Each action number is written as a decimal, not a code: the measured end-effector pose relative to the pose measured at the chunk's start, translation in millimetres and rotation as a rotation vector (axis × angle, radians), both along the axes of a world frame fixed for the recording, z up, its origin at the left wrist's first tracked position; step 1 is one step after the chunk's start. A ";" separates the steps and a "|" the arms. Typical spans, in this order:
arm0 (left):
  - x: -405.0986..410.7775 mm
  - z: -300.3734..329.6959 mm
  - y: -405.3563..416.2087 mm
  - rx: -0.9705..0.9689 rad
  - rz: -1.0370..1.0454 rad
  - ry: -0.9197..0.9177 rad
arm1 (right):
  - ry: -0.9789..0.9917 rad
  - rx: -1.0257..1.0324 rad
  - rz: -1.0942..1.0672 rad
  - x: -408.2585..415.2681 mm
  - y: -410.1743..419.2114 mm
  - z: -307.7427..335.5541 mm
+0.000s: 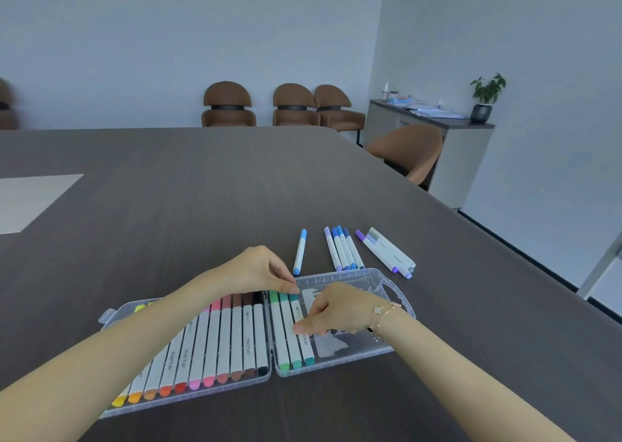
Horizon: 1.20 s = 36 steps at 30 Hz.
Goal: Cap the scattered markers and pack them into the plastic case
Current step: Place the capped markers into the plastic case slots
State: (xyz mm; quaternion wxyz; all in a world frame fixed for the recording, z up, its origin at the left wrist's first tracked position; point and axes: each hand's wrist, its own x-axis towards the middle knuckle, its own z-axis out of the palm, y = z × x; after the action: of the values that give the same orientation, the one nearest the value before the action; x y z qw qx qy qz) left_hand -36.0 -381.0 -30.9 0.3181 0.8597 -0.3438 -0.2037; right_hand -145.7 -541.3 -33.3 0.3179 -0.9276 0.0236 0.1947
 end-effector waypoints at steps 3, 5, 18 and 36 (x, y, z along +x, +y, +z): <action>1.1 -0.5 -0.7 -0.006 0.004 0.012 | -0.030 -0.008 0.004 1.3 0.8 -0.5; 1.3 -1.0 -1.9 -0.015 0.007 -0.007 | -0.045 -0.013 0.003 2.1 2.0 -0.6; 4.2 -9.5 -5.2 -0.051 0.046 -0.070 | -0.056 -0.129 0.021 2.9 6.9 1.2; 63.8 26.9 -59.2 -0.048 0.200 -0.180 | -0.311 -0.314 -0.451 59.8 -79.6 16.5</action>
State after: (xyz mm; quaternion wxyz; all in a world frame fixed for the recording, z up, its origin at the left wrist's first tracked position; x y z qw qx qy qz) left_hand 27.8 -440.1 -4.0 0.3252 0.8967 -0.2883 -0.0845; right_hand -85.9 -620.9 -16.8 0.2058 -0.9554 0.2095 -0.0311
